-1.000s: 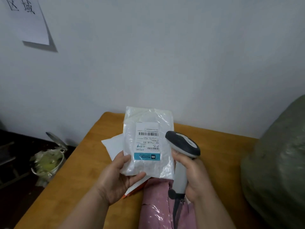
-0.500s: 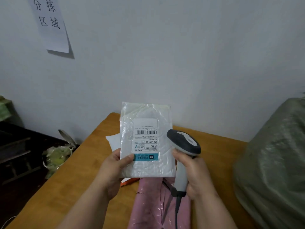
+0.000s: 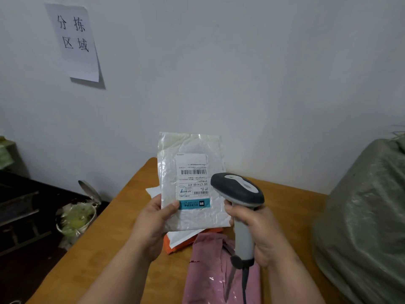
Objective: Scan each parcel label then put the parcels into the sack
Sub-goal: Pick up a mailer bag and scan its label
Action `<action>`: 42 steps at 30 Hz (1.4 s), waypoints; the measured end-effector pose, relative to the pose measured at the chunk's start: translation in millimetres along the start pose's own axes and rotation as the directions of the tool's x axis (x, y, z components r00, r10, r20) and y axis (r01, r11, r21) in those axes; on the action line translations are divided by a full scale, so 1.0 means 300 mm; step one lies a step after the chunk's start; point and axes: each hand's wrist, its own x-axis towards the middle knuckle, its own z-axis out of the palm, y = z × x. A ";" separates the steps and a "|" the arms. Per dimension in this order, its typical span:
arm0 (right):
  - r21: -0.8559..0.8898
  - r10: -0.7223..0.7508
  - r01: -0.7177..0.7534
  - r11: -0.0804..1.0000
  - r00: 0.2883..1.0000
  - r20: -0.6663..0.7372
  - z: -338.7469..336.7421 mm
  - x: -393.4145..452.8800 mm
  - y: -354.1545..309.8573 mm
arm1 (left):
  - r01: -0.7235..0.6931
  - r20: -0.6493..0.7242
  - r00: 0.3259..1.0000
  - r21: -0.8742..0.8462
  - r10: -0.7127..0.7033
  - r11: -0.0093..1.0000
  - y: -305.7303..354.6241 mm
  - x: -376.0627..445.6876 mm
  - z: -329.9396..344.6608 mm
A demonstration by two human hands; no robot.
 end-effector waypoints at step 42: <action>-0.059 0.106 -0.098 0.993 0.983 0.152 0.030 -0.059 -0.008 | -0.011 -0.079 0.997 -0.004 0.010 1.000 0.024 -0.014 -0.034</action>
